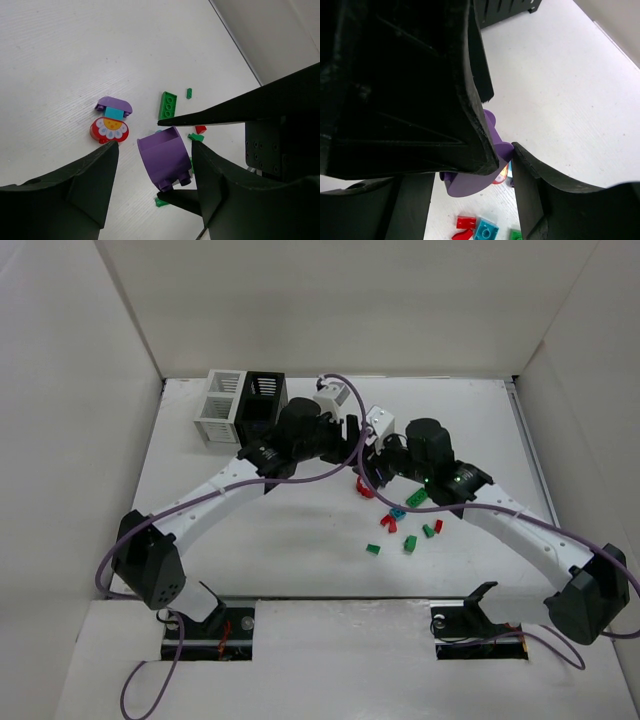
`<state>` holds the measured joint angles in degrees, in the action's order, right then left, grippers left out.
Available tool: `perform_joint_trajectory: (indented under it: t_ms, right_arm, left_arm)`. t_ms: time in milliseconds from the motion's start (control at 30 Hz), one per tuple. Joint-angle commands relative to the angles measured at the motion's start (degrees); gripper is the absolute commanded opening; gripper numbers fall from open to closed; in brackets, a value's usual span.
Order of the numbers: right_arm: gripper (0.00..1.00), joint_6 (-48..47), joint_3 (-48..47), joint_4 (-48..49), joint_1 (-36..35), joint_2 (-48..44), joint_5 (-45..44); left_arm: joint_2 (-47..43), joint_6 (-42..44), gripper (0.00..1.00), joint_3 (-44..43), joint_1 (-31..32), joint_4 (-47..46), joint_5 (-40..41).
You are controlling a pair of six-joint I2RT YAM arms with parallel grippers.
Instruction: Sort the legos into containers by color
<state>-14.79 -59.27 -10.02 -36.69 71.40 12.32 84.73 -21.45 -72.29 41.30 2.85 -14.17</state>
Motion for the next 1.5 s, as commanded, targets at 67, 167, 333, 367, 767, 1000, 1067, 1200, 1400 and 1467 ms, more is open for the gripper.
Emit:
perform_joint_trajectory:
  t_ms: [67,167,333,367,767,1000,1067,1200,1400,1467]
  right_arm:
    - [0.31,1.08,-4.1,5.89,-0.84,-0.12,-3.87]
    - [0.31,1.68,-4.1,5.89,-0.84,-0.64,-4.49]
    - [0.31,2.31,-4.1,5.89,-0.84,-0.64,-6.95]
    - [0.31,3.0,-4.1,5.89,-0.84,-0.64,-6.95]
    - [0.38,6.26,-3.58,6.95,-0.84,-0.64,-8.2]
    - [0.44,6.26,-3.05,7.47,-0.84,-0.64,-7.14]
    - [0.46,6.26,-3.05,7.47,-0.84,-1.17,-6.43]
    - [0.58,6.26,-3.05,8.0,-0.84,-1.17,-5.2]
    - [0.99,5.47,-2.53,8.0,-0.84,-1.7,-3.18]
    - [1.0,4.77,-2.52,8.0,-0.84,-2.83,-3.18]
  left_arm:
    - [2.1,2.03,0.49,-3.56,2.56,2.33,-4.02]
    - [2.11,2.03,0.4,-4.17,2.56,2.86,-3.41]
    - [2.11,2.03,0.27,-4.79,2.56,3.48,-1.39]
    - [2.11,2.03,0.21,-5.4,2.56,3.48,-1.38]
    - [1.05,1.5,0.05,-7.07,2.56,5.14,4.58]
    - [1.05,-0.78,0.0,-7.69,0.98,5.15,6.18]
    - [1.05,-1.39,0.0,-7.69,0.28,5.15,6.18]
    - [0.53,-1.4,0.0,-8.22,-0.25,5.15,6.18]
    - [0.53,-1.4,0.0,-9.36,-0.78,6.37,9.77]
    - [0.53,-1.4,0.0,-9.36,-1.39,6.38,10.3]
